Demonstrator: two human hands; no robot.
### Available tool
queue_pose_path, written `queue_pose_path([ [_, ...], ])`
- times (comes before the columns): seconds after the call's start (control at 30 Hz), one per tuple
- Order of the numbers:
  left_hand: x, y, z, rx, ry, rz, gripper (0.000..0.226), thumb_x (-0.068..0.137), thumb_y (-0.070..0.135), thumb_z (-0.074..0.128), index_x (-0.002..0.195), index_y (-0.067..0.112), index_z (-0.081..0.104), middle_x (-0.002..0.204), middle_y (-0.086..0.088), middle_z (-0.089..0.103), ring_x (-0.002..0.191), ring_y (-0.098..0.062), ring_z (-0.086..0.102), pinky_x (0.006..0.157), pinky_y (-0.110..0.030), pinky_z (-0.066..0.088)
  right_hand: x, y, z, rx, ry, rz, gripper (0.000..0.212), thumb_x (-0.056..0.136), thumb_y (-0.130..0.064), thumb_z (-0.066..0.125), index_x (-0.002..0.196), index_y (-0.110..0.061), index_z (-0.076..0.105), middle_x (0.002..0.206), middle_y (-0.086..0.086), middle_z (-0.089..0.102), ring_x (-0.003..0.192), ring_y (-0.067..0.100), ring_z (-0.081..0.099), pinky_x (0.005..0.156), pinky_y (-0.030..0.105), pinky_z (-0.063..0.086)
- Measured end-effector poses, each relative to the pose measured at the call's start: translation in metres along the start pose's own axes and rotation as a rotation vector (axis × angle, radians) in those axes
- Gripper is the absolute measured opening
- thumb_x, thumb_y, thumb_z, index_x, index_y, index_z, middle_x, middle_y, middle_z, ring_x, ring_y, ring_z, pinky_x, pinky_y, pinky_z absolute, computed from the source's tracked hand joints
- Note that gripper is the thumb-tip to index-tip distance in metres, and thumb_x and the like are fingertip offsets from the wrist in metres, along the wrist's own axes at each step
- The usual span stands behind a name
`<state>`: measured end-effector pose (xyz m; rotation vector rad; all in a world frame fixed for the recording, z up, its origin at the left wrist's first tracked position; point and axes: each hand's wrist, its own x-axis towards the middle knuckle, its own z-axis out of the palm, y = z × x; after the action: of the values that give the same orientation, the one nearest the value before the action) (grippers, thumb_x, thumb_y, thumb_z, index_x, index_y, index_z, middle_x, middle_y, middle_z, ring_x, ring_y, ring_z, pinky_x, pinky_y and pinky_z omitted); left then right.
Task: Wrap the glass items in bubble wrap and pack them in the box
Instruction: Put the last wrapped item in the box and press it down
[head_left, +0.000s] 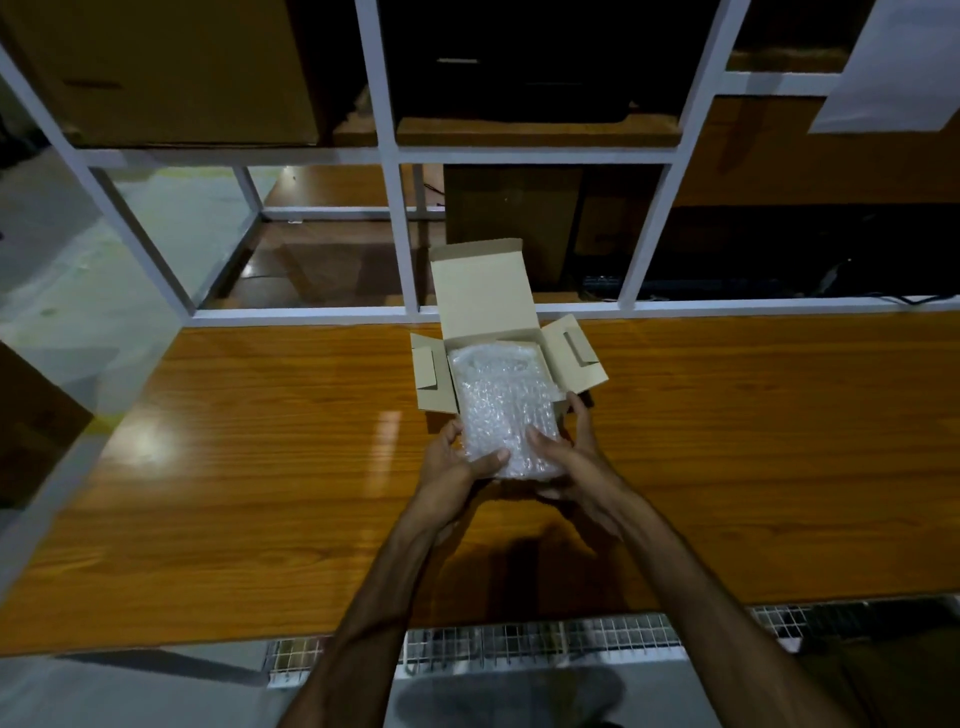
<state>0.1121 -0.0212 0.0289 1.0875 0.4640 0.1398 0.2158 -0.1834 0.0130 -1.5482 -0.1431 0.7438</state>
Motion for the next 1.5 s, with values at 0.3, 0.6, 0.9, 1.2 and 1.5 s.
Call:
queue_pose_path([
  [0.3,0.032,0.015,0.017,0.198,0.167,0.157,0.058,0.088,0.001,0.080,0.130,0.013,0.042,0.117,-0.005,0.066,0.085,-0.010,0.078,0.064,-0.030,0.064,0.036,-0.025,-0.004,0.082,0.178,-0.220,0.075,0.094,-0.005,0.073,0.142,-0.045,0.032,0.134,0.006,0.060,0.114,0.029,0.068,0.076,0.045,0.065],
  [0.6,0.091,0.015,0.029,0.917,0.371,0.505,0.033,0.094,0.017,0.071,0.117,0.024,0.048,0.120,-0.004,0.059,0.109,-0.022,0.060,0.074,-0.015,0.048,0.113,-0.066,-0.019,-0.682,0.105,-0.354,0.056,0.096,-0.009,0.071,0.141,-0.027,0.043,0.145,0.003,0.048,0.124,0.019,0.051,0.085,0.027,0.053],
  [0.9,0.121,0.024,0.035,1.560,0.214,0.159,0.061,0.097,0.023,0.072,0.152,0.015,0.048,0.158,-0.020,0.033,0.133,-0.037,0.055,0.115,-0.045,0.049,0.144,-0.066,-0.031,-1.364,-0.055,-0.484,0.073,0.102,-0.040,0.061,0.161,-0.014,0.028,0.165,0.013,0.034,0.146,0.031,0.039,0.118,0.046,0.032],
  [1.2,0.148,0.015,0.021,2.101,0.025,0.212,0.078,0.109,0.042,0.045,0.167,0.007,0.006,0.175,-0.018,0.005,0.162,-0.034,0.005,0.130,-0.053,0.003,0.154,-0.045,-0.041,-1.670,-0.100,-0.734,0.065,0.110,-0.051,0.027,0.158,-0.009,0.038,0.173,0.017,0.016,0.160,0.034,0.011,0.127,0.054,0.000],
  [1.5,0.163,0.025,0.012,2.112,-0.160,0.131,0.095,0.106,0.047,0.052,0.166,0.004,-0.006,0.175,-0.019,-0.005,0.163,-0.032,0.000,0.132,-0.050,0.010,0.161,-0.041,-0.037,-1.648,-0.318,-0.539,0.076,0.108,-0.062,0.016,0.167,-0.015,0.006,0.175,0.008,0.001,0.162,0.025,0.002,0.129,0.053,-0.001],
])
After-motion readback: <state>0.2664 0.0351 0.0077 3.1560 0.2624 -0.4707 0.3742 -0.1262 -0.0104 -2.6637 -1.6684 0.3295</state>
